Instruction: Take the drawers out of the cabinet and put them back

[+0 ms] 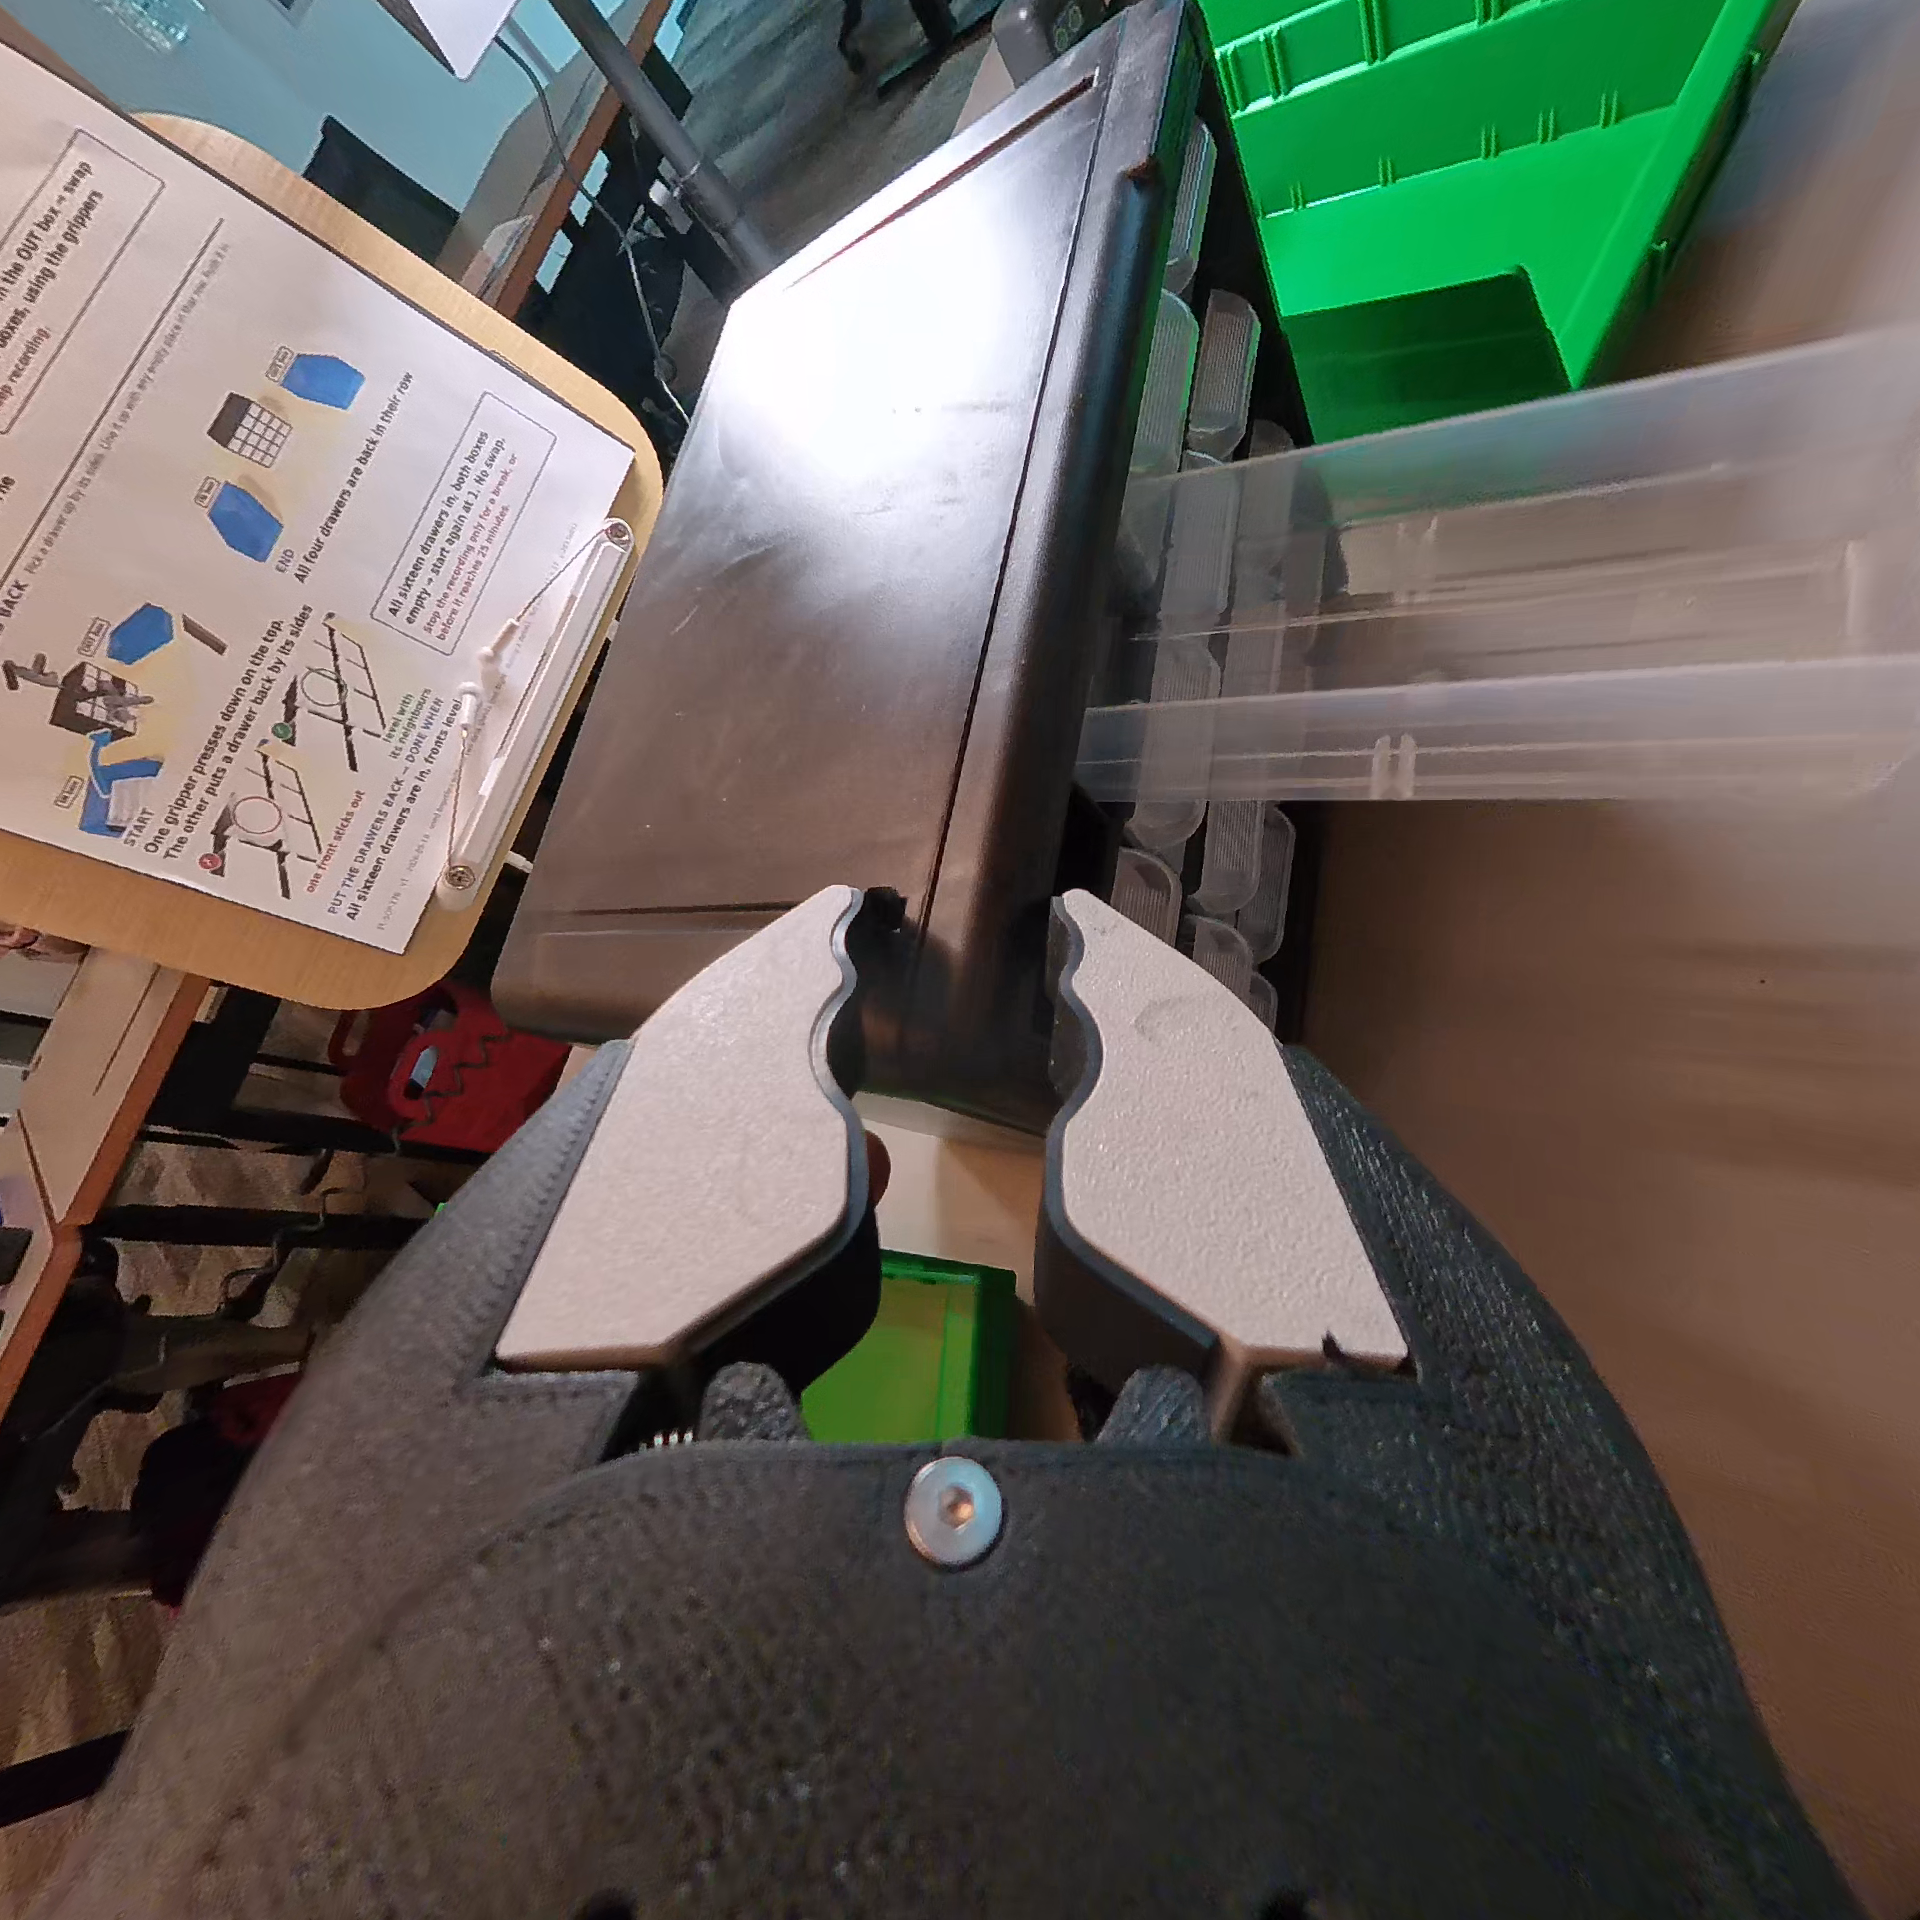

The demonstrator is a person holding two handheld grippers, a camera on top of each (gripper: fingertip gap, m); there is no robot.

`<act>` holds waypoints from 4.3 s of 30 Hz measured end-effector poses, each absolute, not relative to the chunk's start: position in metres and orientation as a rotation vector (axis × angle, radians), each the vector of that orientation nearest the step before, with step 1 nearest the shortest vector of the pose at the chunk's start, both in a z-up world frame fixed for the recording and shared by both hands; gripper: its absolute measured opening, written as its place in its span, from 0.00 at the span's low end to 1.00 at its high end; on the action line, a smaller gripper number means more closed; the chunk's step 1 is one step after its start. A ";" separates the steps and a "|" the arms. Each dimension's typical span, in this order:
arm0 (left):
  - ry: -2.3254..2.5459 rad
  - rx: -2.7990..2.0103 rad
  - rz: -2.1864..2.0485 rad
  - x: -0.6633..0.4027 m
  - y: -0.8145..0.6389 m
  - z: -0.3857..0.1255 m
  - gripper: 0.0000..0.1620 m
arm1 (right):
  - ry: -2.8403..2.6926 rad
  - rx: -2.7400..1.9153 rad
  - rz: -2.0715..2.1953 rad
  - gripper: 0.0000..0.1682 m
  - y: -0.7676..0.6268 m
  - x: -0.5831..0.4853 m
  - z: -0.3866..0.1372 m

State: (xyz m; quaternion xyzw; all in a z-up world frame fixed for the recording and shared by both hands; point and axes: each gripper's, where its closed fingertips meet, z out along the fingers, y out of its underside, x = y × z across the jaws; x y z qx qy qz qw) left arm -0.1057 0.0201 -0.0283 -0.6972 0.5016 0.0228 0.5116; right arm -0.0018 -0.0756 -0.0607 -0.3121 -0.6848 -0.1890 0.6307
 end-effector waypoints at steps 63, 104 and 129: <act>1.132 -1.649 0.026 -0.118 0.037 -0.027 0.20 | -1.380 -1.768 -0.248 0.18 0.141 0.167 -0.135; 1.112 -1.644 0.013 -0.118 0.040 -0.027 0.21 | -1.299 -1.484 -0.147 0.11 0.099 0.108 -0.054; 1.028 -1.633 0.105 -0.119 0.058 -0.026 0.19 | -1.251 -1.497 -0.342 0.02 0.119 0.060 -0.068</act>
